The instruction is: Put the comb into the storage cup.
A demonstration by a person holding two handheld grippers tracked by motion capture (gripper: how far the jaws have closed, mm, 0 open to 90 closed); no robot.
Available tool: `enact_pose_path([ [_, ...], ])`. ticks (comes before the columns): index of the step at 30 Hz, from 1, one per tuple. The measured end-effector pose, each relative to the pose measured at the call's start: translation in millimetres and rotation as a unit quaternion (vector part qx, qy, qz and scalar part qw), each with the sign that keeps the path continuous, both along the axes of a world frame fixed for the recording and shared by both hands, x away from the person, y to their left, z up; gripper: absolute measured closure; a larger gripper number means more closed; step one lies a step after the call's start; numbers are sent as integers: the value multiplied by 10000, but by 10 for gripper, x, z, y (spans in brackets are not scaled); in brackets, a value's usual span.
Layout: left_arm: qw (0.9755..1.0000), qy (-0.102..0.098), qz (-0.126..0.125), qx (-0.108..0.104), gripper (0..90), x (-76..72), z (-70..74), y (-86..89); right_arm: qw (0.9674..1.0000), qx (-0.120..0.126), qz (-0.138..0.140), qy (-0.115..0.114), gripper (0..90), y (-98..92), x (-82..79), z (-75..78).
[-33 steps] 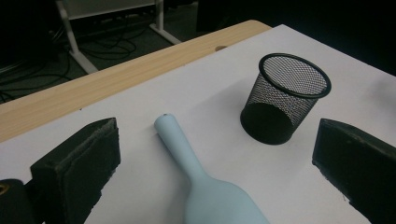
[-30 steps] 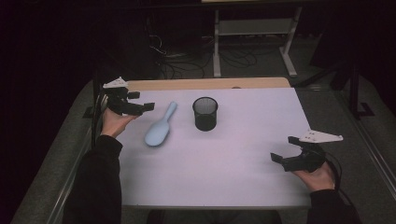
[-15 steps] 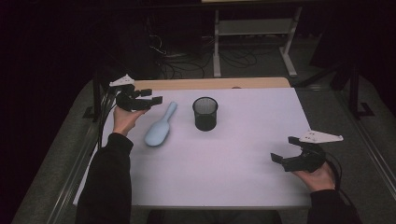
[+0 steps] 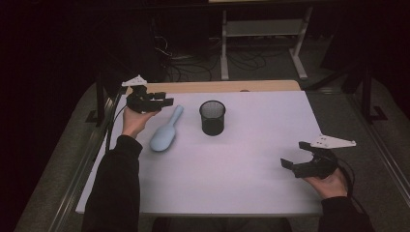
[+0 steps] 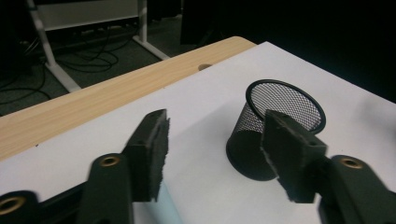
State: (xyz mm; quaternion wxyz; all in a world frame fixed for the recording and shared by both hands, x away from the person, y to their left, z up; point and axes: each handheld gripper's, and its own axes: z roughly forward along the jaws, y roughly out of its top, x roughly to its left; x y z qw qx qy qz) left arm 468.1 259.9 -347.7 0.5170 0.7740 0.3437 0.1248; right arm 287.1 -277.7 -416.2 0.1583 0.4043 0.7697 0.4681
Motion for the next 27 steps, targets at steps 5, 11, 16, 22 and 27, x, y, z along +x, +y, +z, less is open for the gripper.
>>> enact_pose_path([
  [5,9998,-26,204,85,595,23,-18,-40,10000,-22,28,0,0,2,1,-4],
  [11,9990,82,352,275,804,49,-68,-104,10000,-59,7,34,0,-11,8,-14],
  [16,9981,150,385,449,900,70,-127,-149,9999,8,-97,95,0,-78,26,-34],
  [22,9967,385,110,710,900,119,-255,-218,9999,-57,-15,102,0,-38,21,-36],
  [27,9932,544,84,1031,900,170,-388,-282,9999,-57,-1,103,0,-33,21,-37],
])
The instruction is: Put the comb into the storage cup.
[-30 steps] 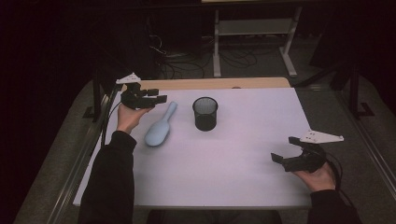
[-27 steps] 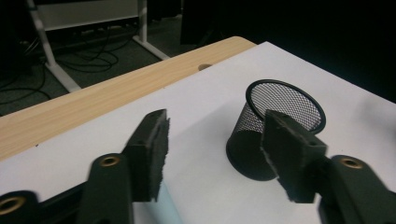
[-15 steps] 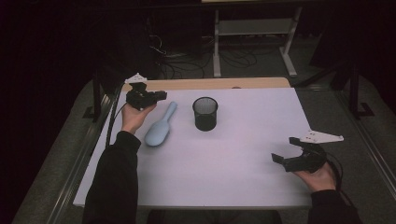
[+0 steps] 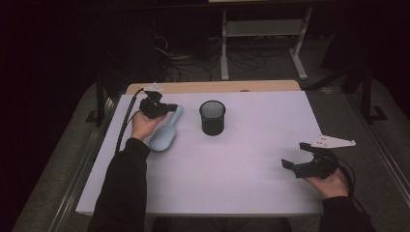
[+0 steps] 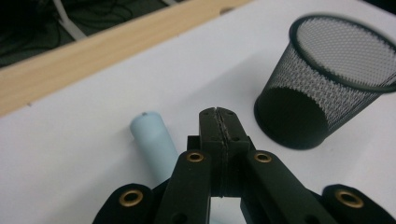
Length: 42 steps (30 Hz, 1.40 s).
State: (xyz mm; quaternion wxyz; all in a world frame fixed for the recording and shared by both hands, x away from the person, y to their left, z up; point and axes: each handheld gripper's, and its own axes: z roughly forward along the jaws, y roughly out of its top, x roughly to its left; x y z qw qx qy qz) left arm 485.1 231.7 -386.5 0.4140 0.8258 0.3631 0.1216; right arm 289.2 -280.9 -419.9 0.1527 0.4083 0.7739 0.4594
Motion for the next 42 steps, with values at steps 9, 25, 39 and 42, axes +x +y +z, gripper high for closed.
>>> enact_pose_path([
  [9,9991,247,-10,355,900,82,-190,-77,10000,16,38,13,0,0,-3,-1],
  [25,9965,486,11,678,900,141,-337,-107,10000,-5,12,10,0,7,6,-7],
  [39,9933,519,-18,1036,900,156,-376,-182,10000,-48,48,55,0,21,11,-20],
  [42,9892,596,-18,1336,900,172,-407,-205,10000,-59,56,53,0,22,10,-20],
])
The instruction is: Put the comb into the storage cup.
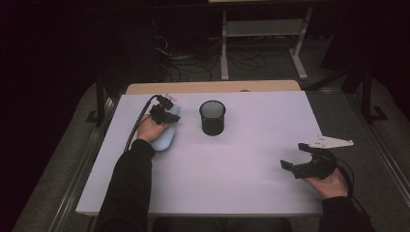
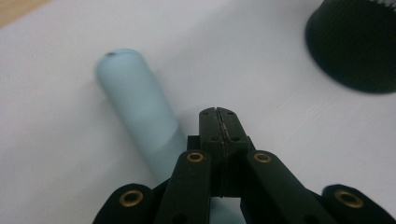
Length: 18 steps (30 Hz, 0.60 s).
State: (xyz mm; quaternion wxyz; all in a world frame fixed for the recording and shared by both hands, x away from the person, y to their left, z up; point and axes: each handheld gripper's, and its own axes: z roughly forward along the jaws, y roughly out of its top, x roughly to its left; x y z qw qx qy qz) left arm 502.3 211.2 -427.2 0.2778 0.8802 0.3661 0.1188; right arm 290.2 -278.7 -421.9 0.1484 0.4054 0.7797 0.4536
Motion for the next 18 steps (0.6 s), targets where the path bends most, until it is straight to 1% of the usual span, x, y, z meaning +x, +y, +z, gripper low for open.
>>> enact_pose_path([
  [3,10000,43,20,26,900,5,-20,-1,10000,11,-7,-2,0,-5,0,1],
  [9,9999,44,64,93,900,8,-18,13,10000,3,-4,3,0,-3,-2,0],
  [12,9999,62,127,86,900,13,-9,59,10000,2,-4,7,0,-5,0,-1],
  [18,9997,23,243,-14,900,9,0,147,10000,-6,0,25,0,-1,1,-3],
])
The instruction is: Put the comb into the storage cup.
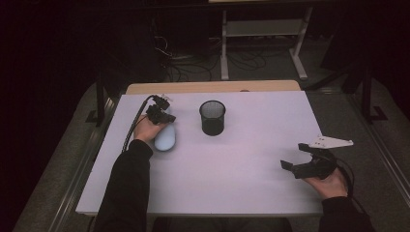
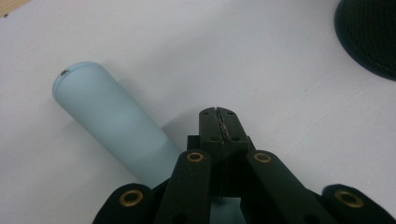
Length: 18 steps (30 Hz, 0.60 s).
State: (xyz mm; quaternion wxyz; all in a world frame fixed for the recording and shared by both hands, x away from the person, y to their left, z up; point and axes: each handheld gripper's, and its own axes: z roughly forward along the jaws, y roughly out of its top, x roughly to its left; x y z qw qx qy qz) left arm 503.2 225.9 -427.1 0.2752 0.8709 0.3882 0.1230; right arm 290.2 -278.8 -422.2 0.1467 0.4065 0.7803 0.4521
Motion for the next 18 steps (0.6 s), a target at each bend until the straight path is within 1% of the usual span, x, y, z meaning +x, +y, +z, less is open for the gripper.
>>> enact_pose_path([
  [1,10000,10,32,-30,900,-3,0,11,10000,-1,-1,2,0,0,0,0],
  [5,10000,10,66,-14,900,-5,14,50,10000,4,1,1,0,-2,1,0],
  [9,9999,7,92,47,900,-11,33,94,10000,2,13,0,0,2,-2,1],
  [11,9999,-6,140,36,900,-19,35,119,10000,6,20,5,0,2,0,0],
  [15,9996,-27,255,-85,900,-47,28,204,10000,3,12,14,0,6,7,-5],
  [18,9994,-43,309,-129,900,-72,26,262,10000,-10,21,27,0,12,12,-11],
])
